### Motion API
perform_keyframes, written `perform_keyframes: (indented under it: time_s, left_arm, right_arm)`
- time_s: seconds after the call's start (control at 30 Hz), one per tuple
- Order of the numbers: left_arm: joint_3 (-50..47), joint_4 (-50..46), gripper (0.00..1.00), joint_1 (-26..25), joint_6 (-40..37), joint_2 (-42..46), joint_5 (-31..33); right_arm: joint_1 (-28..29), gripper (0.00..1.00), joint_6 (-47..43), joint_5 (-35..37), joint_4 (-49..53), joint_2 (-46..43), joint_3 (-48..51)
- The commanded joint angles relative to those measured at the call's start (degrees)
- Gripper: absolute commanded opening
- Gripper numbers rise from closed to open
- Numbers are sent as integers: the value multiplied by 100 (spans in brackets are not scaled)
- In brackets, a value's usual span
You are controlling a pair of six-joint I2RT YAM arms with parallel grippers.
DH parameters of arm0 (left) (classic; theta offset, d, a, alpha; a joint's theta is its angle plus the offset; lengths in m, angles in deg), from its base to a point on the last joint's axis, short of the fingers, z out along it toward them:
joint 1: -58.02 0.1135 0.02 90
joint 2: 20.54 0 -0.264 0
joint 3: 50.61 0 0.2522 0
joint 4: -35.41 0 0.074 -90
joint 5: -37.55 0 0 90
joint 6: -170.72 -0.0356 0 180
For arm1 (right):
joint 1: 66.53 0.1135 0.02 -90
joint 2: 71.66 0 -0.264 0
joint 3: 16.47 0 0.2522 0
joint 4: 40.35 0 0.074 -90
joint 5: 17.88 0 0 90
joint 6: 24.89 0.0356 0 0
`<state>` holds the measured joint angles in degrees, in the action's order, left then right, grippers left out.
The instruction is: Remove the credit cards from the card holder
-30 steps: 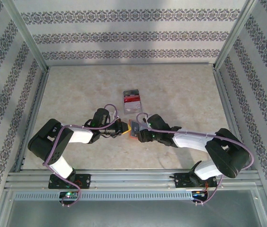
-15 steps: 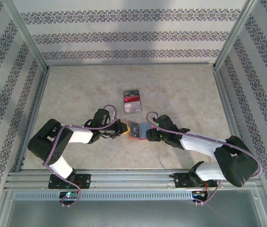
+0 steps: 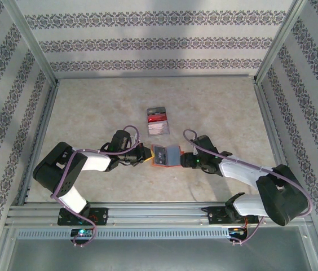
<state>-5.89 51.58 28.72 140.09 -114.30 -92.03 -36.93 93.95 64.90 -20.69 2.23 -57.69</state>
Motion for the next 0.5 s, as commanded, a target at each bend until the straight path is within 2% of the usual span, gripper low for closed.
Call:
perform_keyframes:
  time_s: [0.0, 0.17, 0.27, 0.47]
  left_arm:
    - [-47, -179, 0, -54, -115, 137, 15]
    - [-39, -189, 0, -64, -137, 173, -7]
    - [-45, -178, 0, -64, -139, 164, -6]
    - [-47, -181, 0, -54, -131, 147, 10]
  right_arm:
    - [-116, 56, 99, -191, 450, -305, -174]
    - [-261, 56, 154, -360, 1018, -989, -483]
    - [-271, 50, 292, -716, 1069, -1263, -750]
    - [-147, 37, 857, -1753, 331, -814, -1096]
